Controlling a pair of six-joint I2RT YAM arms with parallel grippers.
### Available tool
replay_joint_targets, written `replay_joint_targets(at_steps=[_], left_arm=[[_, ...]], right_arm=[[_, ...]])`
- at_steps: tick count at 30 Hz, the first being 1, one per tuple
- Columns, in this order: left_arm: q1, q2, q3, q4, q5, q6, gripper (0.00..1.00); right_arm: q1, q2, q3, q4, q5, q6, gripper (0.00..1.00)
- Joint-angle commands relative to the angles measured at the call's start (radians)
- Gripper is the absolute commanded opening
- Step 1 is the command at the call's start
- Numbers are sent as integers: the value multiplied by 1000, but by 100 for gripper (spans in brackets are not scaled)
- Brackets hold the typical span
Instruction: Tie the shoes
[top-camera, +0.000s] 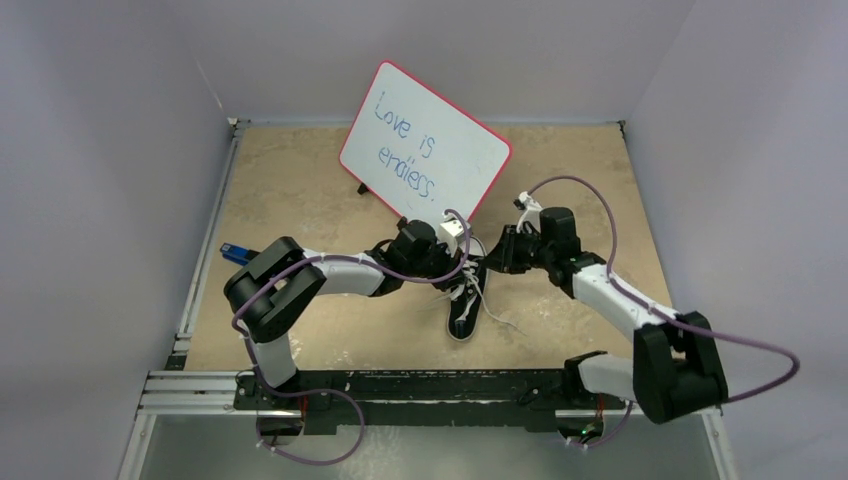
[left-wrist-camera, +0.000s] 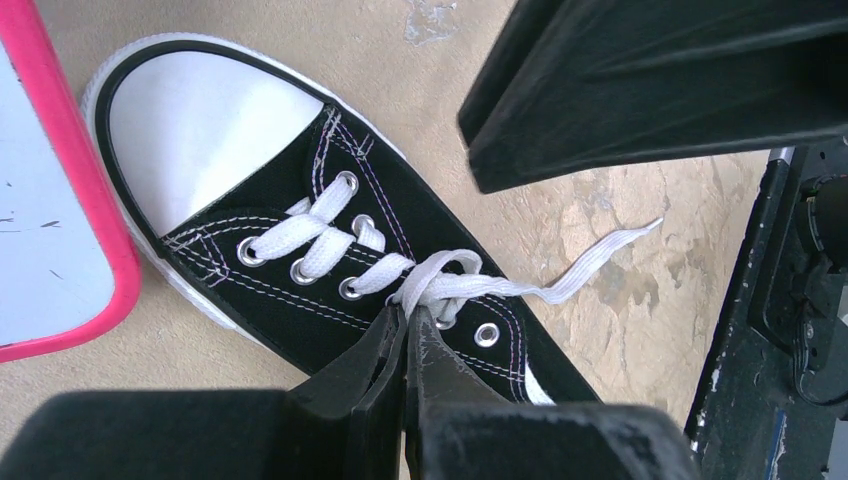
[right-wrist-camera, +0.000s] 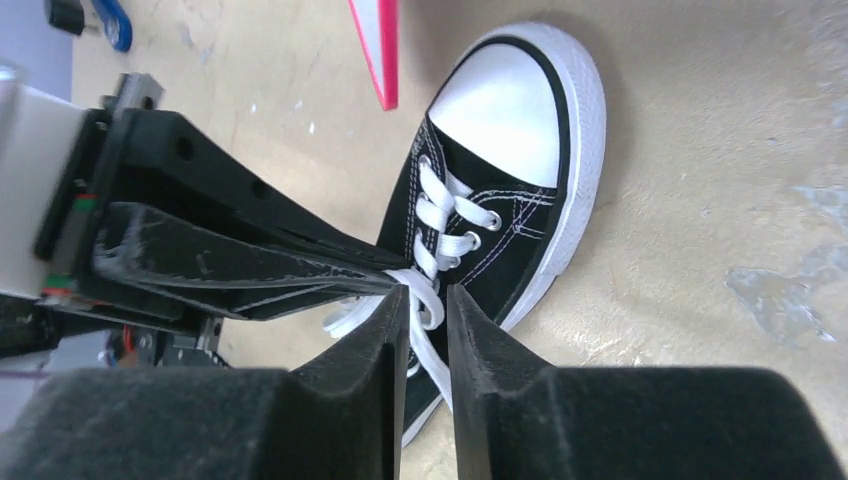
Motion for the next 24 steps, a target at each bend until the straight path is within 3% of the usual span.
replay_joint_targets(at_steps=[1, 7, 13, 24], left_arm=[[3, -22, 27, 11, -29, 37, 0], [3, -16, 26, 20, -30, 26, 0], [3, -14, 33, 24, -23, 30, 0], [3, -13, 39, 13, -19, 39, 0]], right_arm=[[-33, 118, 93, 26, -272, -164, 22], [-34, 197, 95, 44, -324, -198, 26], [-33, 231, 86, 39, -343, -213, 19], [-36, 230, 57, 78, -257, -175, 22]])
